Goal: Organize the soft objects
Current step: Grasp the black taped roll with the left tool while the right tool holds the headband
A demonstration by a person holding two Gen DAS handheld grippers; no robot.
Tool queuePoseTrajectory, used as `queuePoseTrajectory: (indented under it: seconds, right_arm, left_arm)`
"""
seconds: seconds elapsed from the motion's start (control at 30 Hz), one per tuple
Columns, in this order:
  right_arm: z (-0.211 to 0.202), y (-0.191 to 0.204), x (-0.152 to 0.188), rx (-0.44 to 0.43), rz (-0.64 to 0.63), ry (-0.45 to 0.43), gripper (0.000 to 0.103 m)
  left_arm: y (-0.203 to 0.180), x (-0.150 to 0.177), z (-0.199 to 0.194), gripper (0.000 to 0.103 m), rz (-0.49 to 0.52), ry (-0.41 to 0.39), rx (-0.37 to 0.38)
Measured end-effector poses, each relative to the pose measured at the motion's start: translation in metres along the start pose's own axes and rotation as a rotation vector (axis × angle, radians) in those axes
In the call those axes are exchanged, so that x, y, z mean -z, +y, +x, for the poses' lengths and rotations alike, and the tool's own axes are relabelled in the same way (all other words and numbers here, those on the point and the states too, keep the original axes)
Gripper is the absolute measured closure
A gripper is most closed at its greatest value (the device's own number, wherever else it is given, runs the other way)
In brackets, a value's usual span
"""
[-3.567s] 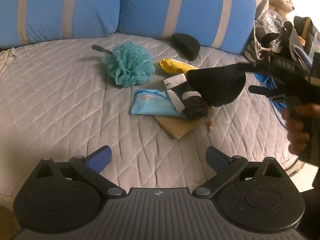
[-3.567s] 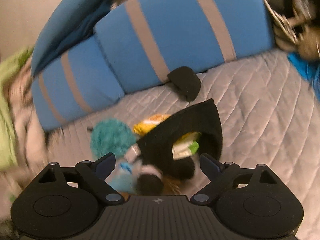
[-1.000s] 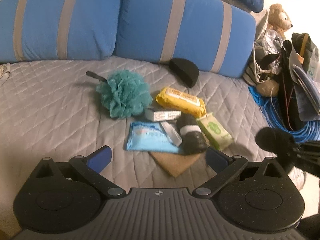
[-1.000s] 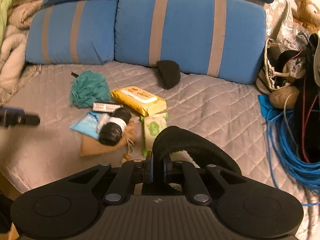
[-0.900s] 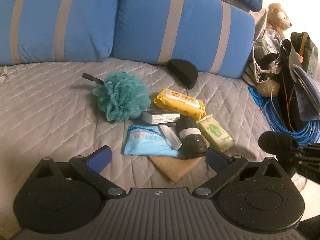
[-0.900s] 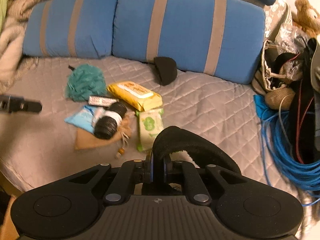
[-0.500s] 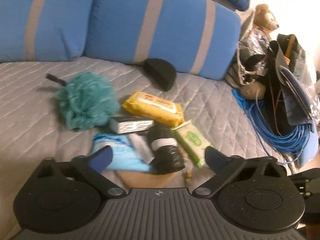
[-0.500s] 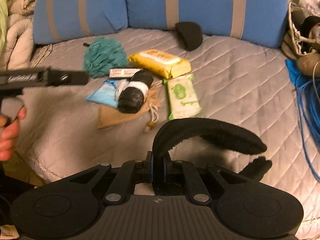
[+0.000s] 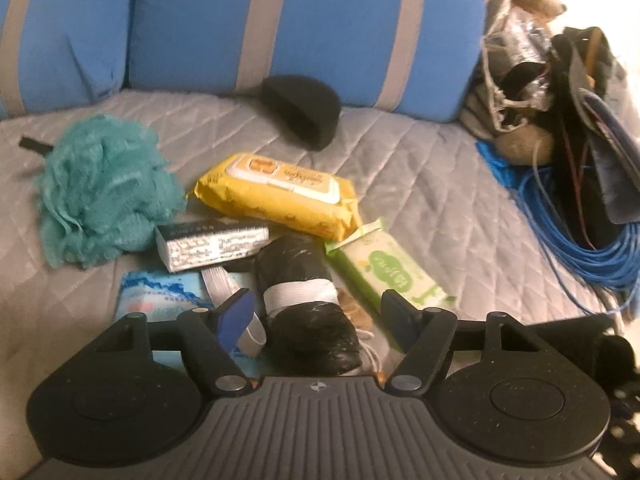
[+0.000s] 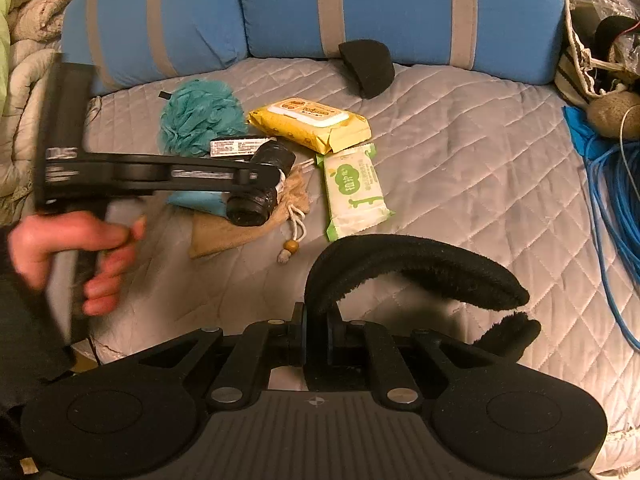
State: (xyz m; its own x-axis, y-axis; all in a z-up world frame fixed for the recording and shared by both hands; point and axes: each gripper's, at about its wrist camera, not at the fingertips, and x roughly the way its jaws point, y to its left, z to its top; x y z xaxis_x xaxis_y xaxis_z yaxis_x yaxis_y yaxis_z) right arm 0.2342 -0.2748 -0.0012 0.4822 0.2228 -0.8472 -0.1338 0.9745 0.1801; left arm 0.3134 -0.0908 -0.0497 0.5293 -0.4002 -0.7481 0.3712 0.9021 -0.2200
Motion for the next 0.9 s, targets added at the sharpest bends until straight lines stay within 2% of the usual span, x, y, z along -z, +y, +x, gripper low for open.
queuePoseTrajectory:
  seconds: [0.1, 0.17, 0.27, 0.4, 0.5, 0.63, 0.9]
  right_arm:
    - [-0.002, -0.003, 0.0, -0.003, 0.007, -0.005, 0.092]
    - [-0.002, -0.003, 0.0, -0.004, 0.011, -0.008, 0.092]
    - [-0.003, -0.003, 0.0, -0.005, 0.014, -0.011, 0.092]
    - [-0.003, -0.002, 0.0, -0.002, 0.012, -0.015, 0.092]
    - [-0.005, -0.002, 0.0, 0.015, 0.013, -0.033, 0.092]
    - [-0.013, -0.005, -0.001, 0.044, 0.035, -0.083, 0.092]
    - [-0.034, -0.007, -0.002, 0.032, 0.053, -0.208, 0.092]
  left_arm:
    - [0.002, 0.0, 0.012, 0.047, -0.022, 0.024, -0.019]
    - [0.001, 0.001, 0.017, 0.048, -0.006, 0.021, -0.041]
    - [-0.001, 0.0, 0.019, 0.056, 0.014, 0.017, -0.071]
    - [0.003, -0.002, 0.014, 0.058, -0.003, 0.021, -0.053]
    - [0.003, -0.006, 0.002, 0.058, -0.002, -0.005, -0.043]
    - [0.001, -0.01, -0.021, 0.058, 0.006, -0.054, -0.021]
    - [-0.003, -0.006, -0.062, 0.058, 0.037, -0.103, 0.02]
